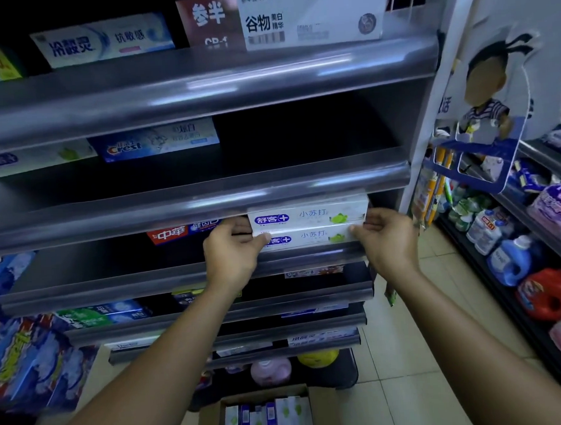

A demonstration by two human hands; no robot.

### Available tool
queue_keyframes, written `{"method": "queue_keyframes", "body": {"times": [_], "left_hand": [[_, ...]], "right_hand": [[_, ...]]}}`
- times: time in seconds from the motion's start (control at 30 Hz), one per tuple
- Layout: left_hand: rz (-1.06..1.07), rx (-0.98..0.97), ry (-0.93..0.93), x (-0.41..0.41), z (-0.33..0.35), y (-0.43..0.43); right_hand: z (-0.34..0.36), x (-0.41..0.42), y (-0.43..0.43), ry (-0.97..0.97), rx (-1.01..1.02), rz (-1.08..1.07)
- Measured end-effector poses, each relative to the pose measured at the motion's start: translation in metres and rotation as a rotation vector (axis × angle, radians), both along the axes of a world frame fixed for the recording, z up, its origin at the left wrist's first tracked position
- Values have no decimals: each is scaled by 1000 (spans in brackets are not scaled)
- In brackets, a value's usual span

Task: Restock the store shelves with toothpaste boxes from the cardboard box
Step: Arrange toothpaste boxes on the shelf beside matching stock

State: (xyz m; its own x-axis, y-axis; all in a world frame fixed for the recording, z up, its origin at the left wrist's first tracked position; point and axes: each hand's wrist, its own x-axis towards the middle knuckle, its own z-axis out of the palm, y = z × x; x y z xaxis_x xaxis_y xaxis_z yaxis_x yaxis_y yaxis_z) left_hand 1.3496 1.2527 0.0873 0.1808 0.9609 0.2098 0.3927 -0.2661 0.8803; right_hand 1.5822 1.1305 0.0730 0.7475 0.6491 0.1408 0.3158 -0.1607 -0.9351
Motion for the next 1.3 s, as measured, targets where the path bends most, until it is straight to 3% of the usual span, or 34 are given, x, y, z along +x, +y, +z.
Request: {"method": "queue_keyframes", "body": {"times": [0.4,0.73,0.83,0.93,1.0,1.13,1.3], "left_hand": [[83,-63,-6,15,-2,16],[99,-231,-116,27,2,41],[98,-113,-58,8,2,32],[61,117,-47,-36,-12,10],[15,159,-55,-71,-35,-7],[48,-92,-41,-148,-113,-33],[180,-402,91,-240,-236,-72]], "right_hand": [[6,2,26,-108,-96,-78],[17,3,56,28,-125,-128],[16,-8,43,-58,-141,-144],[2,-39,13,-161,81,-141],[-17,-67,-9,-183,147,-123],[-74,-138,-43,-130,5,81],[-173,-216,-61,24,-393,275]]}}
